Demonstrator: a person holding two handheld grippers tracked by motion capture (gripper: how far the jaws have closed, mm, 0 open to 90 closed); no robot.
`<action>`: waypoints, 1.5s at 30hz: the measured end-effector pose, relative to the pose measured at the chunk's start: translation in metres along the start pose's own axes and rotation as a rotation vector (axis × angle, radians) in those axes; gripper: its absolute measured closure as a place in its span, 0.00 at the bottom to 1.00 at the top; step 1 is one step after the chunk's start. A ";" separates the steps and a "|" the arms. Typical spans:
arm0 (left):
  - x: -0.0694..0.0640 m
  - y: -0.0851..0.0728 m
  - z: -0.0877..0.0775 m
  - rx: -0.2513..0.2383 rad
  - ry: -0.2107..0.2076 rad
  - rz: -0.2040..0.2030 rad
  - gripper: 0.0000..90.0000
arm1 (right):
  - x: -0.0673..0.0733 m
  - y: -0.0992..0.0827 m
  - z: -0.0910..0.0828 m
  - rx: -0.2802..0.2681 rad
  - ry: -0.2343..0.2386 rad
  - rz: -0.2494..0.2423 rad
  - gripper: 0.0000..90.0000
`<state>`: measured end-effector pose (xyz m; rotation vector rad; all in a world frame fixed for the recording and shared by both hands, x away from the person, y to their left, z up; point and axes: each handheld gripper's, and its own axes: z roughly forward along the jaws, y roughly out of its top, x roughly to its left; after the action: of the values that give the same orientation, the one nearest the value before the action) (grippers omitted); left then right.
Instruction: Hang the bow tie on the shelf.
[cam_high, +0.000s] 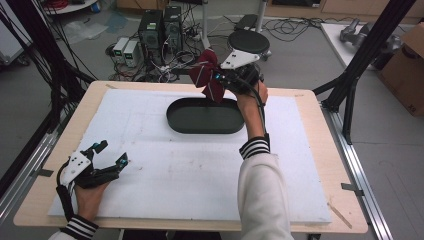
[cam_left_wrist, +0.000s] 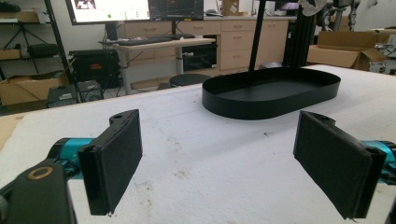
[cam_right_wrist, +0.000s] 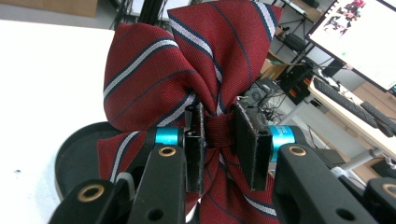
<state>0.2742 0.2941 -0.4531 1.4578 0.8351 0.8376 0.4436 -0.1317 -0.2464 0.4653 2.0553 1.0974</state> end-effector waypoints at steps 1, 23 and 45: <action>0.000 0.000 0.000 0.001 0.000 0.000 0.18 | -0.001 -0.001 0.001 0.004 -0.005 0.002 0.82; 0.000 0.000 -0.001 -0.007 -0.002 -0.008 0.18 | -0.023 -0.021 0.024 0.061 -0.064 0.006 0.82; 0.000 0.000 -0.001 -0.011 -0.003 -0.007 0.18 | -0.028 -0.032 0.028 0.116 -0.061 -0.013 0.82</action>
<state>0.2736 0.2946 -0.4535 1.4453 0.8316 0.8327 0.4838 -0.1518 -0.2705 0.5358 2.0727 0.9486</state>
